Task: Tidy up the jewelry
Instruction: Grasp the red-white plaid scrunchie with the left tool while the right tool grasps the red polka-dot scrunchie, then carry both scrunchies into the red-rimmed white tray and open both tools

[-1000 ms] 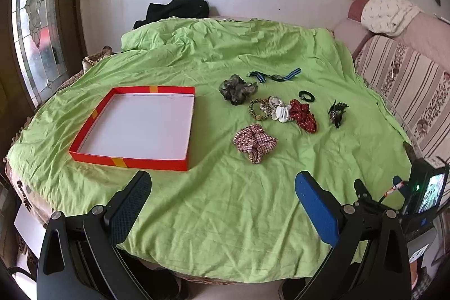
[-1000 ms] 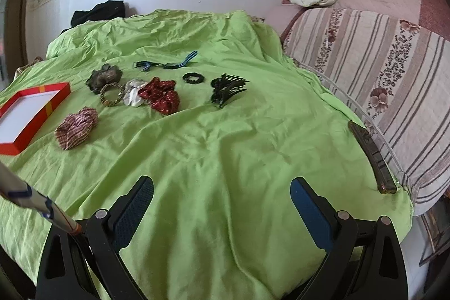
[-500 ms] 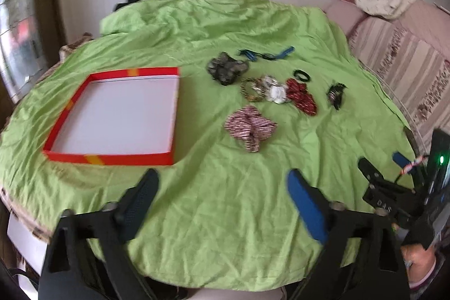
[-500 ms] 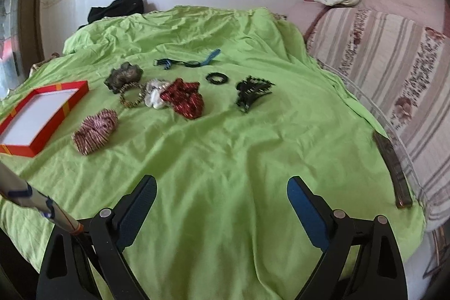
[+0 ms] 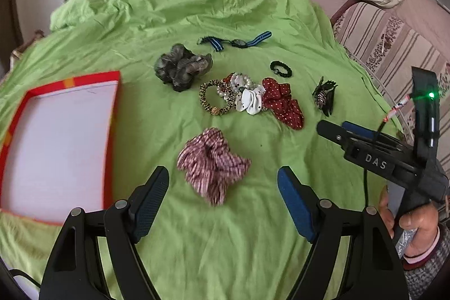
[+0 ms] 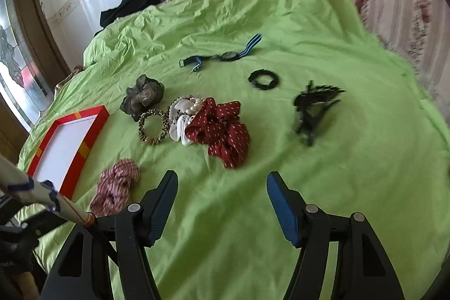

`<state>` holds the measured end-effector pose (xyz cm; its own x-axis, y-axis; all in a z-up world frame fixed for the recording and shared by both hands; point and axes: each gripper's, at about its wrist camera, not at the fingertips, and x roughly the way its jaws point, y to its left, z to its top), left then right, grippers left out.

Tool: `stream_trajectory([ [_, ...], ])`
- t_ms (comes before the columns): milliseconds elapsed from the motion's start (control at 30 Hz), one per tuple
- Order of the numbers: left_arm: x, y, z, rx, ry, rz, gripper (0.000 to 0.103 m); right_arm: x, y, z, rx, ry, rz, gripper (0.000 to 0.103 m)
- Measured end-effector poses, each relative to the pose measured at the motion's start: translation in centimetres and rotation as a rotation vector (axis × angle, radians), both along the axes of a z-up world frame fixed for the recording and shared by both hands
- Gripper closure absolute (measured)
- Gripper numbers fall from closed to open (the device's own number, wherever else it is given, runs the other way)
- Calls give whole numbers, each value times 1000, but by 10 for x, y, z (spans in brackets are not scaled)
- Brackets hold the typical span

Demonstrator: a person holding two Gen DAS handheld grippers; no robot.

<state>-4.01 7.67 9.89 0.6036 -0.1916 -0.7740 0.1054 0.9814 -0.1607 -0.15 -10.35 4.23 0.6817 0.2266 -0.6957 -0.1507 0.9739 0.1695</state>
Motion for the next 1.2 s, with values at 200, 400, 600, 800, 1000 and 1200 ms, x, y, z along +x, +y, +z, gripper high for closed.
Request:
stream_trajectory([
  [200,33,-5,-26,13,61,-28,24,43,-4,-20,77,77,10,33],
  [400,55,-12,-51,-9,109,-67,24,66,-7,-32,145,120,8,33],
  [600,63,-18,-68,17,144,-64,47,77,-1,-43,146,141,21,43],
  [800,65,-15,-68,26,153,-38,88,82,-4,-50,178,174,16,87],
  [1000,41,-5,-31,-51,104,-48,89,60,-9,-24,196,132,14,90],
  [1200,3,32,23,-112,20,-36,89,26,5,20,162,68,50,90],
])
